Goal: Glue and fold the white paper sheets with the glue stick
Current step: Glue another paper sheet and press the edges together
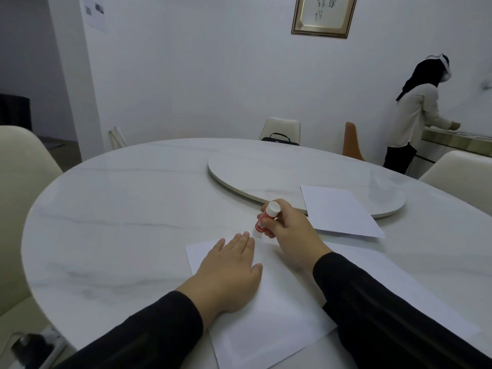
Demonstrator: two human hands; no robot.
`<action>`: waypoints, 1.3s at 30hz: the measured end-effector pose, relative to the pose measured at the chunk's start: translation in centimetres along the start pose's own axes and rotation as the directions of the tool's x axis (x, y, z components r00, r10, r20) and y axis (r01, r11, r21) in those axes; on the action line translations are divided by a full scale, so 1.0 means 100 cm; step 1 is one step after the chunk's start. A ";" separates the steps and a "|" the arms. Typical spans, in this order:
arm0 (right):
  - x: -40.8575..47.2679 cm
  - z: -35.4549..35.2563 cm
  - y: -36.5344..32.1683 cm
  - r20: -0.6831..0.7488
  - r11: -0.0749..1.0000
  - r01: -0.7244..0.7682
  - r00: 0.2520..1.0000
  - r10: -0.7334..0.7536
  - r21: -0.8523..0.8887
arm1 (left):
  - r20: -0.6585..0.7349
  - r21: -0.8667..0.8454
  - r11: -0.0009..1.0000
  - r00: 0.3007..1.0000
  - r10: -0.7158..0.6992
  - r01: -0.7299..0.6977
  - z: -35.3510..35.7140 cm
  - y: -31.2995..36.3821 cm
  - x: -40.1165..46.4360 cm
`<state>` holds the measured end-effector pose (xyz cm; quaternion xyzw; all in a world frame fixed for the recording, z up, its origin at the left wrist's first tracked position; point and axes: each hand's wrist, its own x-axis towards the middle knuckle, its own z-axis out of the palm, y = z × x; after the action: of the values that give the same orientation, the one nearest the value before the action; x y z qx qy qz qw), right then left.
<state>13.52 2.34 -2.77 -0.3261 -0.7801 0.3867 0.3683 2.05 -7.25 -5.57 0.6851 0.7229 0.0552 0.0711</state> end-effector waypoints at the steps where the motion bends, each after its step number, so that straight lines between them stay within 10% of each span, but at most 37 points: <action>1: -0.001 0.000 0.001 0.001 1.000 0.006 1.000 -0.006 -0.006 | 0.002 -0.001 1.000 1.000 0.000 0.000 0.000 0.000 0.000; 7: 0.003 -0.003 -0.004 -0.163 0.992 0.112 0.981 -0.101 0.059 | -0.004 -0.002 1.000 1.000 -0.001 0.001 -0.001 0.000 0.000; 23: -0.045 -0.047 -0.027 0.204 0.936 -0.009 0.975 0.086 -0.352 | 0.014 0.006 1.000 1.000 -0.007 0.006 -0.002 -0.001 0.000; 35: -0.121 -0.100 -0.015 0.277 0.989 -0.125 0.956 0.099 0.077 | 0.090 -0.071 0.996 0.994 -0.055 0.062 -0.010 -0.006 0.000; 39: -0.127 -0.114 -0.019 -0.020 0.871 -0.083 0.994 0.106 0.485 | -0.084 -0.105 0.946 0.945 -0.315 0.306 -0.011 -0.007 -0.005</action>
<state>29.05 -4.55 -0.33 -0.2704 -0.6334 0.5790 0.4364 1.15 -7.73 -4.63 0.5551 0.8211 0.1104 0.0738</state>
